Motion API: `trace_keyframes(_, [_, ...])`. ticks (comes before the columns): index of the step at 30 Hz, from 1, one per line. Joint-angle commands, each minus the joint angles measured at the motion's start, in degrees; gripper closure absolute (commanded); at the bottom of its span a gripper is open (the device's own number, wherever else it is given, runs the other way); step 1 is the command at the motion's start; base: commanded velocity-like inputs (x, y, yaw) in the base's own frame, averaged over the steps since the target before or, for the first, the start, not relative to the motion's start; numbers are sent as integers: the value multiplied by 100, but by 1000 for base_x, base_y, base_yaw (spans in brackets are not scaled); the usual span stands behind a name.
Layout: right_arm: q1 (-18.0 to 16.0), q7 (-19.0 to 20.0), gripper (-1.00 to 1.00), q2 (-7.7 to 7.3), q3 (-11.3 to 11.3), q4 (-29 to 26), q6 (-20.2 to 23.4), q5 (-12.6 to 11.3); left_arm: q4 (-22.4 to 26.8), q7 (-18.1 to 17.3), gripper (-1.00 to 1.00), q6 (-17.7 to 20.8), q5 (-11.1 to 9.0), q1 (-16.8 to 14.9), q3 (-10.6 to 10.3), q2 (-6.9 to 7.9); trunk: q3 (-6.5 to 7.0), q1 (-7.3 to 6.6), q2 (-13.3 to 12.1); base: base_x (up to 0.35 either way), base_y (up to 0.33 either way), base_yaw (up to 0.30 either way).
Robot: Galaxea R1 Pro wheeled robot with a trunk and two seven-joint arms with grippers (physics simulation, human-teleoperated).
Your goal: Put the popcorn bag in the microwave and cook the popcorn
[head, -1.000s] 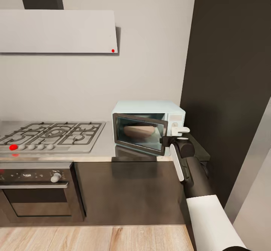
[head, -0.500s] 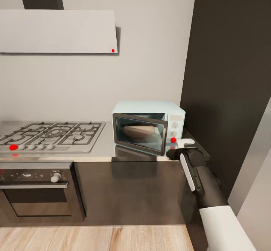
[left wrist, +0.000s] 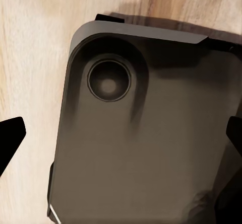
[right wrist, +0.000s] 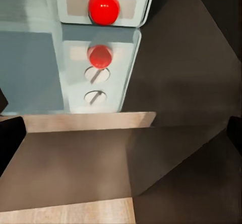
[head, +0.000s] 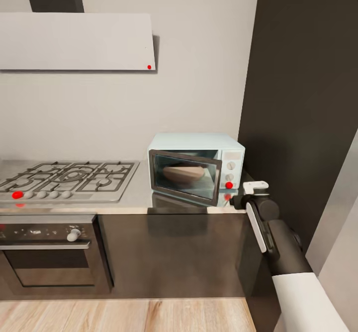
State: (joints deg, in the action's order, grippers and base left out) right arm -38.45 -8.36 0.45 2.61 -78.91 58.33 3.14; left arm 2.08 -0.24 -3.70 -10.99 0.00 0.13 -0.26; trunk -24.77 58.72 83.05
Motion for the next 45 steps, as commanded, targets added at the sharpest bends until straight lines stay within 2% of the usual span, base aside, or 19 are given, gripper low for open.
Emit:
trace_keyframes(1, [-4, -37, -100, 3, 4, -26, 24, 28, 3, -2, -100, -10, -36, 0, -9, -1, -6, 1, 3, 107, 0, 0])
trace_keyframes(8, [-4, -190, -100, 7, -147, -61, -338, 24, 3, -2, -100, -8, -17, 0, -27, -1, -6, 1, 3, 219, 0, 0])
trace_keyframes(21, [-4, -53, -100, 8, -161, -54, -375, -55, 3, -2, -100, -15, -9, 0, -30, -1, -6, 1, 3, 140, 0, 0])
trace_keyframes(27, [-4, 422, -100, 14, -161, -54, -375, -93, 3, -2, -100, -15, -8, 0, -31, -1, -6, 1, 3, 1, 0, 0])
trace_keyframes(34, [-4, 1165, -100, 8, -164, -54, -375, -88, 3, -2, -100, -17, -8, -1, -31, -1, -6, 1, 3, 0, 0, 0])
trace_keyframes(40, [-4, 1410, -100, 8, -164, -54, -372, -94, 3, -2, -100, -17, -8, 0, -28, -1, -6, 1, 3, 0, 0, 0])
trace_keyframes(41, [-4, 1404, -100, 33, -363, -33, -383, 182, 9, -1, -100, -17, -28, 3, -5, 2, -6, 1, 3, 0, 0, 0])
trace_keyframes(43, [-4, 1420, -100, 59, -365, -34, -384, 467, 16, 2, -100, -17, -27, 7, -7, 6, -6, 1, 3, 0, 0, 0])
trace_keyframes(45, [-4, 1405, -100, 56, -391, -37, -384, 529, 18, 0, -100, -17, -26, 9, -6, 6, -6, 1, 3, 0, 0, 0])
